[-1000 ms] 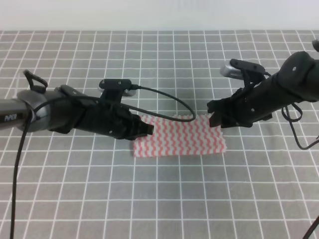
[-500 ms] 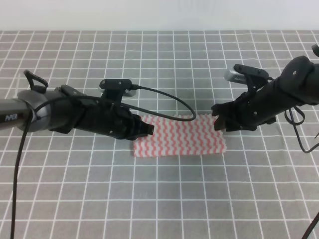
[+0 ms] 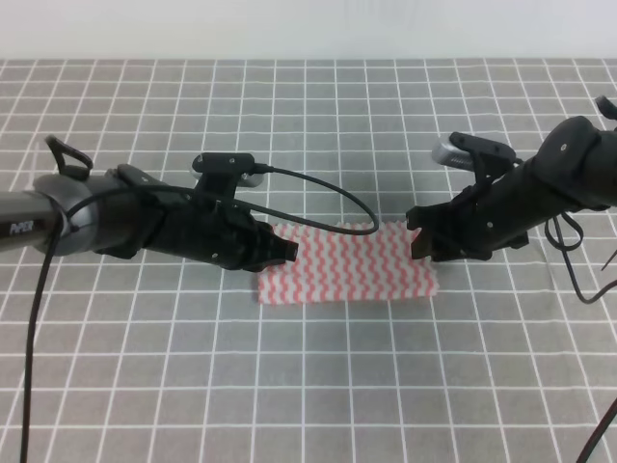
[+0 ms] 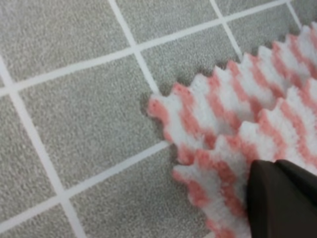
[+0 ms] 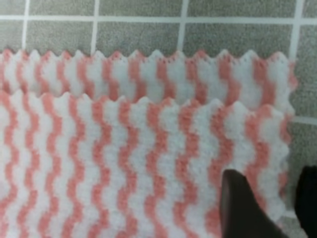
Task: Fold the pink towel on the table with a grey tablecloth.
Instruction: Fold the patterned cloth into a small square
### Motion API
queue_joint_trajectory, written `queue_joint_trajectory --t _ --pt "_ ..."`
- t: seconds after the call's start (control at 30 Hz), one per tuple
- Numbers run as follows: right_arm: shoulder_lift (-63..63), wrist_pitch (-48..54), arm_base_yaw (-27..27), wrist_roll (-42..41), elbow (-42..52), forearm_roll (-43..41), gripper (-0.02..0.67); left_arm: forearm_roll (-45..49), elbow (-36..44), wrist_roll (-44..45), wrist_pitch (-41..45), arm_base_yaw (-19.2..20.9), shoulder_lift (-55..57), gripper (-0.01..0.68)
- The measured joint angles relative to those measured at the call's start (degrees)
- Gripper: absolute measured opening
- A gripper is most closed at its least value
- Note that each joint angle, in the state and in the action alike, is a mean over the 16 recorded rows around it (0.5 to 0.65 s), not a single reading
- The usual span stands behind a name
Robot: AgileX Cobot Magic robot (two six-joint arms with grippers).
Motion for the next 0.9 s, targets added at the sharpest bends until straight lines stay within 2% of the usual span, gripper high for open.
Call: queue_joint_trajectory --t 0.43,0.9 --pt "-0.05 1.79 0.07 -0.3 -0.02 1.74 0.222 0.02 0.03 0.02 0.04 0.0 -0.01 -0.003" --pt "0.6 1.89 0.01 0.16 -0.11 1.98 0.106 -0.05 -0.04 -0.04 -0.2 0.0 0.01 -0.003"
